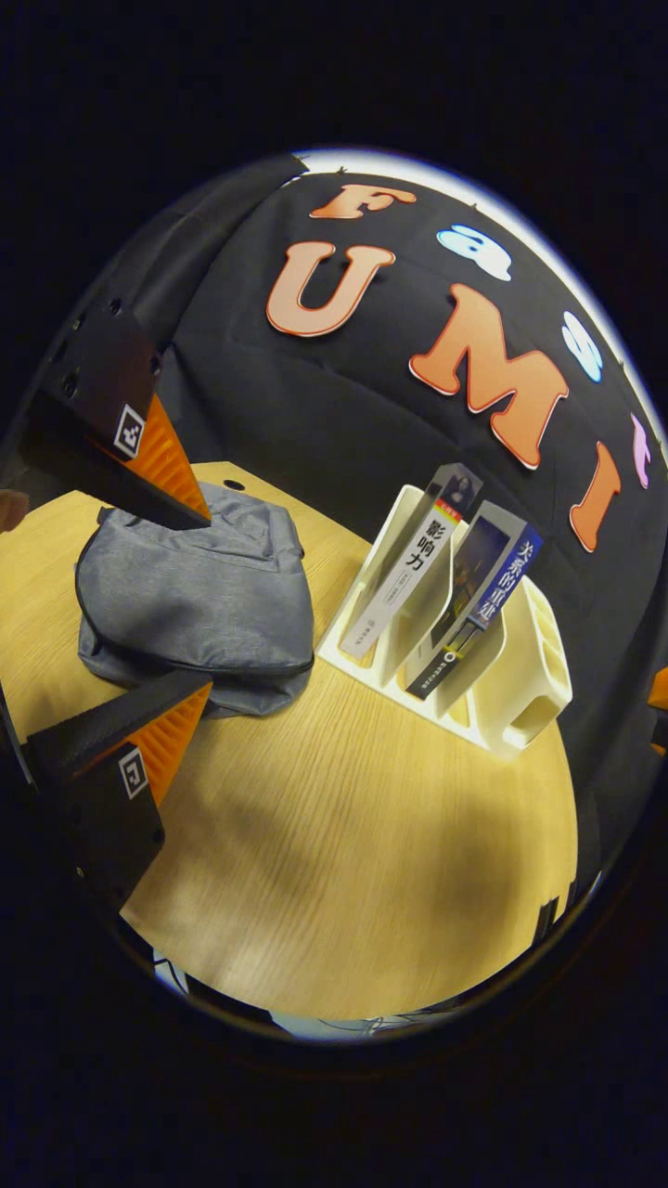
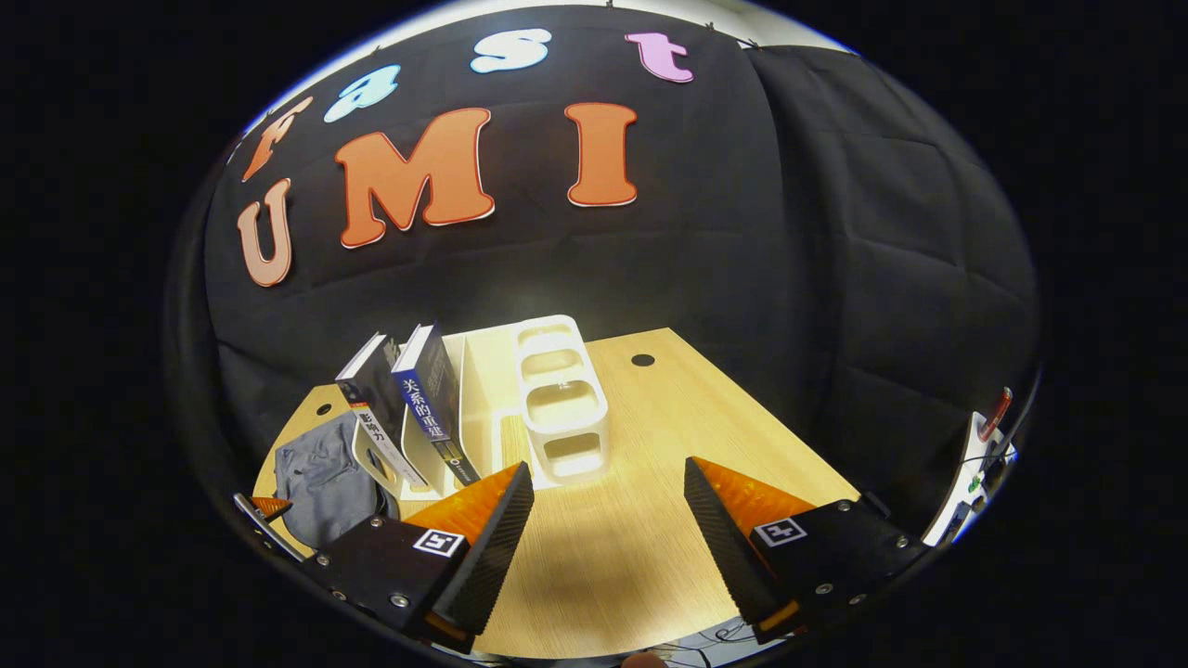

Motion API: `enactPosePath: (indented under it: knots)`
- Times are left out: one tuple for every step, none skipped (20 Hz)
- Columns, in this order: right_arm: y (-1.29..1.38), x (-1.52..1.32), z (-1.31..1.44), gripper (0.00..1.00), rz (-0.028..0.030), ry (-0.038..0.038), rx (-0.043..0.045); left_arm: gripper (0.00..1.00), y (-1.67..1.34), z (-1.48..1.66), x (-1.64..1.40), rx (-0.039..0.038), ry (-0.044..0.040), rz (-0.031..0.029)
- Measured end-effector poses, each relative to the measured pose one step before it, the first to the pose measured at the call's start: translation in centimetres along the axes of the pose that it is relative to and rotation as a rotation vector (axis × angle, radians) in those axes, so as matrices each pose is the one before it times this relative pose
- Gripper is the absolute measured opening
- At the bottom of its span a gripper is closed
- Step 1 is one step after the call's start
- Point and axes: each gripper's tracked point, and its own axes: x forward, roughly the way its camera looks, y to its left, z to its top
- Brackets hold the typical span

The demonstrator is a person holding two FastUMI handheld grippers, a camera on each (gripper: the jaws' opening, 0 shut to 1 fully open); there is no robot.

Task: Open the schoolbag, grab two books from the bookshelf and put them into the schoolbag.

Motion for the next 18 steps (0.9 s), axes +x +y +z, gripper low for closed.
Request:
enactPosePath:
  knots:
    - [0.113, 0.055, -0.269, 0.97, 0.00702, 0.00765, -0.00619, 1.0, -0.34, -0.393, 0.35, 0.00845, 0.01316, -0.00464]
    - [0.166, 0.092, -0.134, 0.97, -0.00013, 0.00494, -0.00637, 0.96, -0.15, -0.445, 0.4, 0.00404, 0.01133, -0.00362]
    - [-0.192, 0.125, -0.086, 0.97, -0.00089, 0.0041, -0.00236, 0.97, -0.231, -0.317, 0.5, -0.00053, 0.01101, -0.01177]
    - [-0.116, 0.015, -0.052, 0.97, -0.00168, 0.00238, 0.00581, 0.97, -0.228, -0.366, 0.318, -0.00278, 0.01325, -0.01258]
    - [-0.115, 0.106, -0.053, 0.97, -0.00089, 0.00318, 0.01072, 0.97, -0.099, -0.066, 0.307, 0.00111, 0.00366, -0.00149]
    - [-0.158, 0.051, -0.04, 0.97, -0.00059, 0.0035, 0.01082, 0.97, 0.269, -0.183, 0.376, 0.00624, 0.00537, 0.00396]
    - [-0.169, 0.11, -0.096, 0.97, -0.00318, 0.00286, 0.00793, 0.97, 0.276, -0.14, 0.469, 0.00346, 0.0081, 0.00648]
    - [-0.14, 0.056, -0.202, 0.97, -0.00324, 0.00484, 0.00511, 0.96, 0.212, -0.269, 0.297, -0.00026, 0.00478, 0.00715]
    - [-0.062, 0.122, -0.099, 0.98, -0.00134, 0.00634, 0.00428, 0.97, 0.199, -0.011, 0.143, -0.00187, 0.00635, 0.00195]
    - [-0.005, 0.029, -0.184, 0.98, 0.00036, 0.00419, 0.00419, 0.97, -0.052, -0.294, 0.259, -0.00644, 0.01287, -0.00454]
    - [0.023, -0.045, -0.026, 0.98, 0.00033, 0.00172, 0.00397, 0.97, 0.009, -0.17, 0.314, -0.00763, 0.01201, -0.0046]
    - [0.002, -0.018, 0.03, 0.98, -0.0002, 0.00158, 0.00203, 0.97, -0.001, -0.117, 0.305, -0.00144, 0.00895, -0.01137]
    - [0.008, -0.097, 0.024, 0.98, 0.00013, -0.00112, 0.00111, 0.96, -0.094, 0.085, 0.124, 0.00289, 0.0022, -0.01198]
    - [0.022, -0.092, 0.002, 0.98, 0.0014, -0.00363, -0.00059, 0.92, -0.183, -0.004, 0.103, 0.0038, -0.00096, -0.01276]
    - [-0.02, -0.221, 0.056, 0.97, -0.00149, -0.00354, -0.00152, 0.8, -0.185, 0.108, -0.185, 0.00023, 0.00103, -0.00882]
    - [-0.342, -0.22, -0.076, 0.98, -0.00285, -0.0036, 0.00028, 0.68, -0.214, -0.099, -0.092, -0.00386, 0.00679, -0.00949]
    - [-0.009, -0.059, 0.055, 0.98, -0.00128, -0.00398, 0.00401, 0.57, 0.03, 0.184, 0.021, -0.00508, -0.0025, -0.00014]
    - [0.064, 0.056, -0.146, 0.97, -0.00134, 0.00099, 0.00855, 0.45, -0.014, -0.059, -0.234, -0.00742, -0.00229, -0.00449]
